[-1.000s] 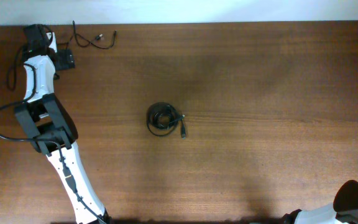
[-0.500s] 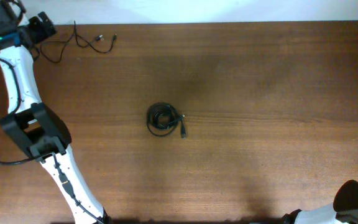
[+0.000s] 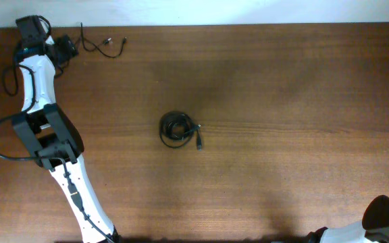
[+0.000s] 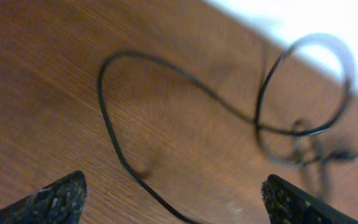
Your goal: Untangle cables
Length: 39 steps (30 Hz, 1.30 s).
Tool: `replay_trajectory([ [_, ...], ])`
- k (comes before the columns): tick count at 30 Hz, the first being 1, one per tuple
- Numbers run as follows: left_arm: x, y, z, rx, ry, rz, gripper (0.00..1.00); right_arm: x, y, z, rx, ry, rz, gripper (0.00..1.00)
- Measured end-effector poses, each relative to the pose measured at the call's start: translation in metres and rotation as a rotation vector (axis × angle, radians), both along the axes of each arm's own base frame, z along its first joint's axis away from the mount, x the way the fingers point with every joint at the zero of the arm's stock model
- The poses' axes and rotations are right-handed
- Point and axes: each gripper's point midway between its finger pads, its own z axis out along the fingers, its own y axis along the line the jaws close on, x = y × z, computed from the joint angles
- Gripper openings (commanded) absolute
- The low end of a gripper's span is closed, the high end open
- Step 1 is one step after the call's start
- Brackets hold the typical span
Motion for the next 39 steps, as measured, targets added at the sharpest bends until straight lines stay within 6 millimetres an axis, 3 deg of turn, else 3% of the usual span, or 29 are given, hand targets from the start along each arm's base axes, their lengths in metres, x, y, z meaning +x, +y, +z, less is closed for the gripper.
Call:
replay_trajectory([
  [2,-0.004,-0.005,-0.016,0.066,0.066,-0.12,0.89,0.0,0.0,0.0,0.0,0.0,0.0,0.98],
  [7,0.0,-0.018,-0.016,0.12,0.067,-0.312,0.88,0.0,0.0,0.0,-0.001,0.0,0.0,0.98],
  [10,0.0,-0.016,-0.022,0.126,0.079,-0.301,0.85,0.0,0.0,0.0,0.0,0.0,0.0,0.98],
  [13,-0.006,-0.015,-0.058,0.062,0.123,-0.233,0.85,0.0,0.0,0.0,0.0,0.0,0.0,0.99],
  [15,-0.007,-0.01,-0.058,0.071,0.13,-0.203,0.84,0.0,0.0,0.0,0.0,0.0,0.0,0.98],
  [17,-0.013,0.005,-0.058,0.112,0.156,-0.142,0.73,0.0,0.0,0.0,0.0,0.0,0.0,0.98],
  [19,-0.022,0.022,-0.058,0.122,0.173,-0.079,0.52,0.0,0.0,0.0,0.0,0.0,0.0,0.98],
  [21,-0.036,0.046,-0.059,0.104,0.185,-0.011,0.17,0.0,0.0,0.0,0.0,0.0,0.0,0.98],
  [23,-0.048,0.067,-0.06,0.07,0.177,0.024,0.0,0.0,0.0,0.0,-0.001,0.0,0.0,0.98],
  [26,-0.06,0.088,-0.06,0.053,0.171,0.059,0.0,0.0,0.0,0.0,-0.001,0.0,0.001,0.98],
  [30,-0.054,0.092,-0.054,0.098,0.156,0.013,0.0,0.0,0.0,0.0,0.0,0.0,0.0,0.98],
  [32,-0.041,0.1,-0.029,0.143,0.103,0.002,0.0,0.0,0.0,0.0,0.0,0.0,0.0,0.98],
  [33,-0.029,0.107,-0.004,0.181,0.041,0.007,0.05,0.0,0.0,0.0,-0.001,0.0,-0.001,0.98],
  [34,-0.015,0.115,0.032,0.234,-0.048,0.013,0.46,0.0,0.0,0.0,0.0,0.0,-0.001,0.98],
  [35,-0.01,0.118,0.048,0.25,-0.085,0.021,0.99,0.0,0.0,0.0,0.0,0.0,0.0,0.98],
  [37,-0.005,0.12,0.067,0.252,-0.138,0.048,0.99,0.0,0.0,0.0,-0.001,0.0,0.0,0.98],
  [39,-0.008,0.116,0.061,0.222,-0.121,0.047,0.99,0.0,0.0,0.0,-0.001,0.0,0.0,0.98],
])
